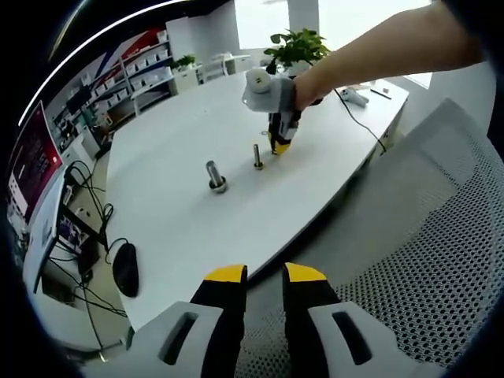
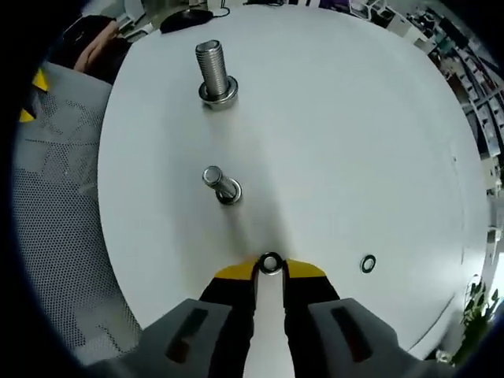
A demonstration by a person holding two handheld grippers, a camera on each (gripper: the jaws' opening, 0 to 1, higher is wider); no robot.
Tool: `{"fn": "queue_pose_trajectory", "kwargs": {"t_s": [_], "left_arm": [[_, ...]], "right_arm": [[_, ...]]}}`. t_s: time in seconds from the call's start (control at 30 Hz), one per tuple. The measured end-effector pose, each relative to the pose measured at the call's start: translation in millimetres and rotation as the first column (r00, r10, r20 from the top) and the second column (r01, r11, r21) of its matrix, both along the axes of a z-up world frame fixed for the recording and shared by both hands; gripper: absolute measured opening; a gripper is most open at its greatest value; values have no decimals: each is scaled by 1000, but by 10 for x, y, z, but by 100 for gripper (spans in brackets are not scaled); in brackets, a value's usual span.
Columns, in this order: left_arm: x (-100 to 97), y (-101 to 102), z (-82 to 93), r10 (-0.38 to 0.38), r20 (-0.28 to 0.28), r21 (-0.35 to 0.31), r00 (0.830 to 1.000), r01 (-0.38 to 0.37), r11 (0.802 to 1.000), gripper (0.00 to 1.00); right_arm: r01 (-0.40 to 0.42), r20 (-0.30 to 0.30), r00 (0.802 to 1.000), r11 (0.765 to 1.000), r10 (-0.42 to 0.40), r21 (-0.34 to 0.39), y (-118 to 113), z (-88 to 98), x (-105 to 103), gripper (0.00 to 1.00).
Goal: Place the washer onto the threaded stud by aligning its center hole with the stud, sliding it down to the base, and recovering from edge contact or off-axis alignment until the washer reaches the visible bottom stop.
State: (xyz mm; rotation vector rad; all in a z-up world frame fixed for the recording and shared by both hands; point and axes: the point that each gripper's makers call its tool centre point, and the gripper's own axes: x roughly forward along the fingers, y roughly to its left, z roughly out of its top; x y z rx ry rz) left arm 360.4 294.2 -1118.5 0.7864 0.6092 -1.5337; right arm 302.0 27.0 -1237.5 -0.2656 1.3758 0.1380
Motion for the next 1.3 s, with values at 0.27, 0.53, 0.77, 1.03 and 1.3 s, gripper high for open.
{"fn": "queue_pose_trajectory", "kwargs": {"t_s": [0.27, 0.53, 0.77, 1.03, 1.3], "left_arm": [[-2, 0, 6, -1, 2, -2, 1000, 1, 1000, 16], [8, 6, 1, -1, 6, -5, 1000, 1, 1000, 16], [5, 1, 11, -3, 9, -9, 1000, 3, 1000, 17], [2, 1, 9, -6, 10, -9, 1000, 6, 1000, 17], [3, 5, 6, -6, 11, -10, 1000, 6, 1000, 17]], "right_arm": [[-4, -5, 1000, 999, 4, -54, -81, -25, 42, 14], [-13, 31, 999, 998, 15, -62, -72, 43, 79, 14], [6, 119, 993, 999, -9, 31, 142, 414, 230, 14], [-19, 142, 990, 999, 13, 38, 180, 621, 363, 14], [-22, 191, 982, 998, 11, 55, 175, 834, 517, 14]]}}
